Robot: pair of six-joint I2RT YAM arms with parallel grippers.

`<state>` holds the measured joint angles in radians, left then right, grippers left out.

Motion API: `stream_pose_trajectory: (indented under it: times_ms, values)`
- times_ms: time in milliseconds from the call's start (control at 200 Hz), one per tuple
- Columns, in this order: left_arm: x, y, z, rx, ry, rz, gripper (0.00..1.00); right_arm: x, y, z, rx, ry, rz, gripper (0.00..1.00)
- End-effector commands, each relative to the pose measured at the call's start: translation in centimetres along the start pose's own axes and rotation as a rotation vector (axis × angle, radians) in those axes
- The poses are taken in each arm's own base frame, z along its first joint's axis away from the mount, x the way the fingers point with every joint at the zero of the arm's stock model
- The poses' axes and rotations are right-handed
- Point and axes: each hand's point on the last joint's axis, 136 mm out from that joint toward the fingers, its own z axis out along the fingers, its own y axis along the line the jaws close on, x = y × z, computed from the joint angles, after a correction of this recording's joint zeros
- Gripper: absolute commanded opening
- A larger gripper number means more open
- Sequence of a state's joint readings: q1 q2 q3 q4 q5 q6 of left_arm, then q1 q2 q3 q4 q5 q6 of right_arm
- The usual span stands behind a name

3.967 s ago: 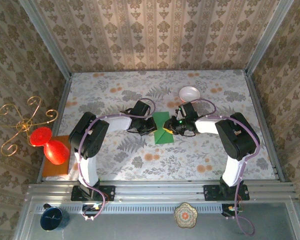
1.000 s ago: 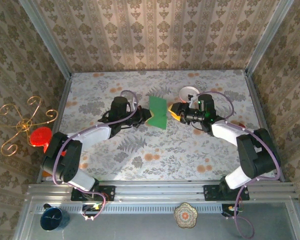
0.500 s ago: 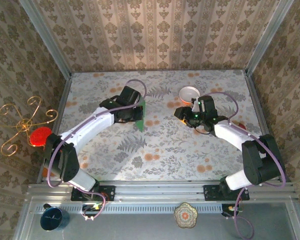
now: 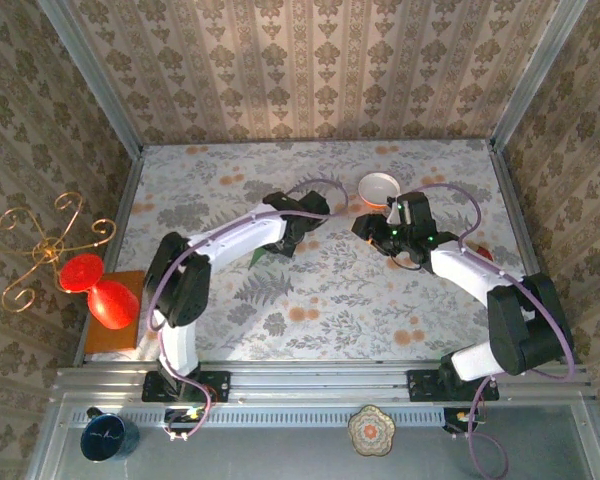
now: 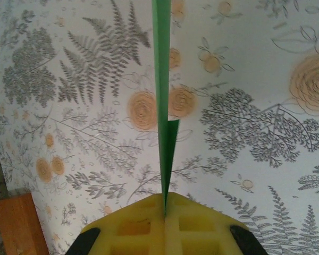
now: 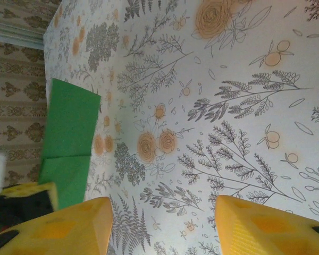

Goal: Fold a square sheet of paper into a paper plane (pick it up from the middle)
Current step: Turn over the paper at the center of the table.

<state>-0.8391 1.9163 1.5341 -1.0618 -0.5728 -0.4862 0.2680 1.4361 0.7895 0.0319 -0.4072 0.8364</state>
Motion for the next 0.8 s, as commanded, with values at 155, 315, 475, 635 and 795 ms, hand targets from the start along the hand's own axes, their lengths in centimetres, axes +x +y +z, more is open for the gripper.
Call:
stream_pose_trajectory:
  times_ms: [155,315,475,635,795]
  values:
    - [0.8,-7.1,1.5,0.273,0.072,-0.087,0.16,-0.3,-2.1,-0.8,0.070,-0.050,0.031,0.56]
    - [0.8,-9.7,0.6,0.484,0.084,-0.169,0.34,-0.2,-2.7,-0.8,0.088,-0.049,0.033,0.56]
    - [0.1,-9.2,-0.7,0.643,0.059,-0.278,0.47,0.0,-2.7,-0.4,0.092,-0.032,0.018,0.55]
    - [0.0,-5.8,-1.2,0.727,0.017,-0.428,0.59,1.6,-1.3,1.1,0.111,0.035,-0.049,0.55]
    - [2.3,-1.8,0.6,0.709,0.018,-0.579,0.70,5.6,1.9,4.6,0.098,0.152,-0.151,0.51]
